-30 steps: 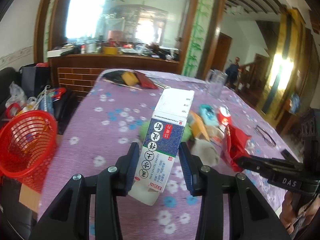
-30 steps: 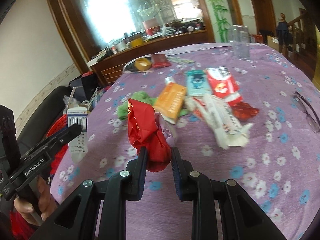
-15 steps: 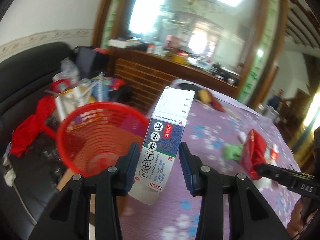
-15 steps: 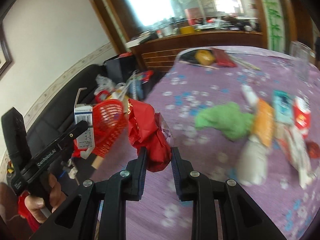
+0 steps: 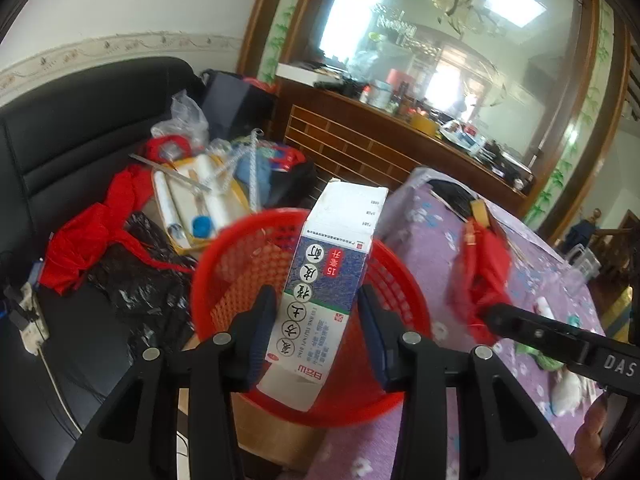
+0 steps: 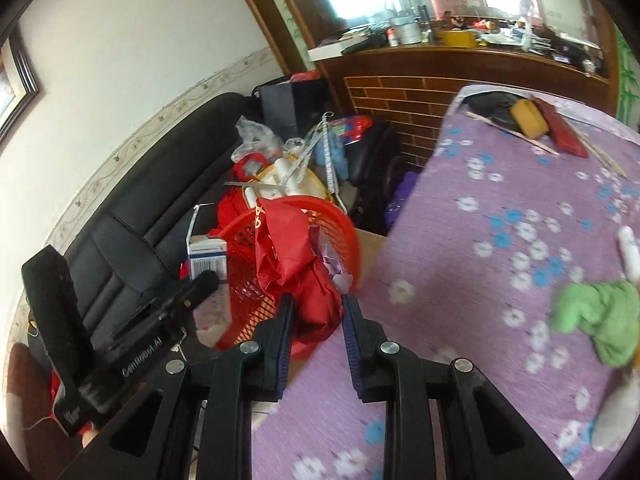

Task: Collect trash
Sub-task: 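Open the left tool over the red basket while the right tool releases the bag there, then grasp the white cloth ball with the left tool while the right tool grasps the brown snack wrapper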

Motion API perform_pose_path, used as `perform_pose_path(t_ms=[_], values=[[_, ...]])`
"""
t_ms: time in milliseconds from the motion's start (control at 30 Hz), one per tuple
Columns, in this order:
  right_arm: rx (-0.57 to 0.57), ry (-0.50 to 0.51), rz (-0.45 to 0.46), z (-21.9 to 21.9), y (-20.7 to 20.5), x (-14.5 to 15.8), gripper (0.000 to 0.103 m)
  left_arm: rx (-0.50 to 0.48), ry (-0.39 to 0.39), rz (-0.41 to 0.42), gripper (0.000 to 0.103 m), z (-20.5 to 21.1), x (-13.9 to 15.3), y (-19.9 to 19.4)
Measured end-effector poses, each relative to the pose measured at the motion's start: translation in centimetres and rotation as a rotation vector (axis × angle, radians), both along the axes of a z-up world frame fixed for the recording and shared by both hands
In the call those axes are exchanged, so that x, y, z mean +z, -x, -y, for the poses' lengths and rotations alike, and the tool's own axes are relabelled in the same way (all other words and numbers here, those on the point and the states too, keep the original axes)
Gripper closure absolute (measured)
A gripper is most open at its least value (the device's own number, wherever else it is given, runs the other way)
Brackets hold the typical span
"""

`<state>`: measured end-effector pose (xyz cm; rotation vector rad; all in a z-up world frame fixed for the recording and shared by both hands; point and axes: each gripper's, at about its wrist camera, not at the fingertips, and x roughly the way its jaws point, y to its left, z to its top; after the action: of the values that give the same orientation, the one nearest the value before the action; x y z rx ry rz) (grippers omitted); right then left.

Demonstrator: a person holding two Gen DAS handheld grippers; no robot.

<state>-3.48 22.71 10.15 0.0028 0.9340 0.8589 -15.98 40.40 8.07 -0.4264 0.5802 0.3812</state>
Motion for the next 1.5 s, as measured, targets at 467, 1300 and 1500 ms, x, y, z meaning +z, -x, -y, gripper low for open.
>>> perform_pose_path(t_ms=[467, 1300, 1500], values=[[-0.029, -0.013, 0.037, 5.1, 1.3, 0.0, 0.059, -0.086, -0.037, 0.031, 0.035, 5.2, 0.9, 1.1], [-0.526, 0.264, 0.162, 35.8, -1.1, -4.4, 0.059, -0.653, -0.050, -0.161, 0.029, 32.8, -2.3, -9.2], [-0.546, 0.414, 0.232, 36.7, -1.2, -5.5, 0.060, -0.679, -0.064, -0.204, 0.027, 34.9, -3.1, -11.0]])
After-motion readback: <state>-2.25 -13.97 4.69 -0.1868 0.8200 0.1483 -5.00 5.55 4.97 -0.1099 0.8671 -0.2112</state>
